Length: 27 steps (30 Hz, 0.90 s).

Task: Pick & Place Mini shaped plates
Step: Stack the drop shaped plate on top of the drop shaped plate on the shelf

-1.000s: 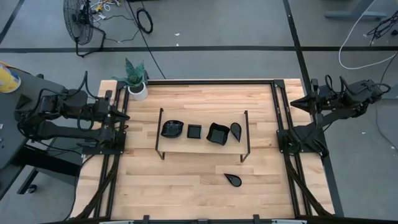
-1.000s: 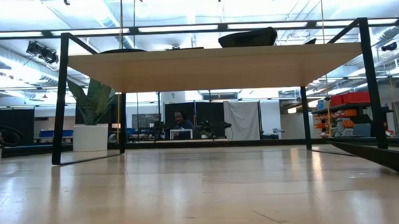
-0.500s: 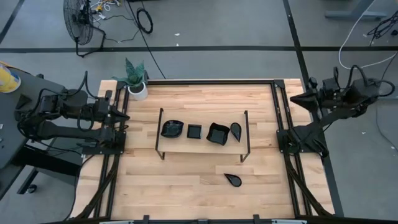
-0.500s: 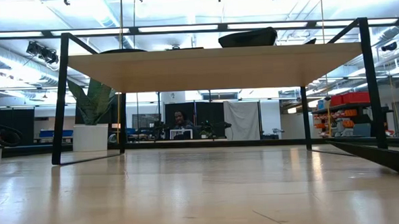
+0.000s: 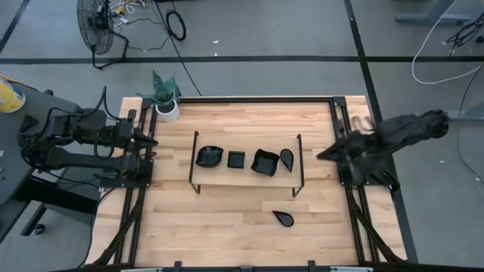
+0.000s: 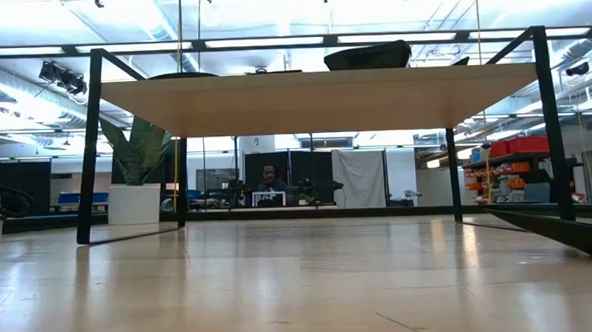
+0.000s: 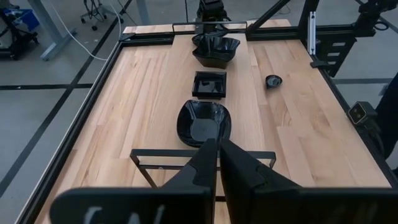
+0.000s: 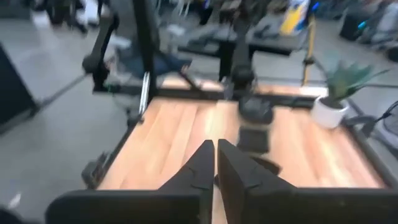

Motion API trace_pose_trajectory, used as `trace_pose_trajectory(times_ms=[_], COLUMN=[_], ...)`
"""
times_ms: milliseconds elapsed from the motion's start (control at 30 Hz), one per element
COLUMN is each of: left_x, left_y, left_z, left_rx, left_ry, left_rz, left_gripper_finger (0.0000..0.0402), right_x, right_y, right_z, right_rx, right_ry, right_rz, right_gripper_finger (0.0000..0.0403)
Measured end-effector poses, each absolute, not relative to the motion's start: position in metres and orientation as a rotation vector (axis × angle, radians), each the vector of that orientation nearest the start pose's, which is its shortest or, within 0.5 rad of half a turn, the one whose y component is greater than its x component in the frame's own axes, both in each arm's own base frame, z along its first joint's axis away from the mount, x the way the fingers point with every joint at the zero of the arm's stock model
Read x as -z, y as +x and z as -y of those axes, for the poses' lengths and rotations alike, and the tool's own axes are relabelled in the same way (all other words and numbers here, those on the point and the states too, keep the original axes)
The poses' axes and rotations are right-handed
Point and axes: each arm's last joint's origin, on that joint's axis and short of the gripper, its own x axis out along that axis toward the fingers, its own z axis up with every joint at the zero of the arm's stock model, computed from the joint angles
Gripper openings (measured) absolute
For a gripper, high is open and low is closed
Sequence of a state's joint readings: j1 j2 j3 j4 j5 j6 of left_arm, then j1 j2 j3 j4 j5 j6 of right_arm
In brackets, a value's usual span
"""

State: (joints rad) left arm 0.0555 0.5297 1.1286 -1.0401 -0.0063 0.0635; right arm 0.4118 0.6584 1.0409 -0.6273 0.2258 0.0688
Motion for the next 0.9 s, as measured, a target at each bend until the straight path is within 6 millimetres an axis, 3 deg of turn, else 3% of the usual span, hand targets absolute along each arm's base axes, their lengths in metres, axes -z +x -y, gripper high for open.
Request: trace_pose_trajectory(times_ms=[167, 533, 900], left_x=[-0.383, -0.383, -0.383], left_y=[0.048, 0.048, 0.048], left_z=[-0.003, -0.003, -0.003], left_rx=[-0.047, -0.047, -0.047], left_ry=[0.052, 0.052, 0.052], left_rz=[-0.443, -0.442, -0.443], left_gripper_finger=[0.0025, 0.0025, 0.0025], right_x=[-0.379, -0.377, -0.372], right_y=[0.131, 0.178, 0.208], right_z=[-0.051, -0.072, -0.110], right_rx=[-0.199, -0.230, -0.292], right_ry=[-0.042, -0.178, -0.182], right_rz=[-0.329, -0.447, -0.648], right_gripper_finger=[0.0023, 0.0030, 0.0096])
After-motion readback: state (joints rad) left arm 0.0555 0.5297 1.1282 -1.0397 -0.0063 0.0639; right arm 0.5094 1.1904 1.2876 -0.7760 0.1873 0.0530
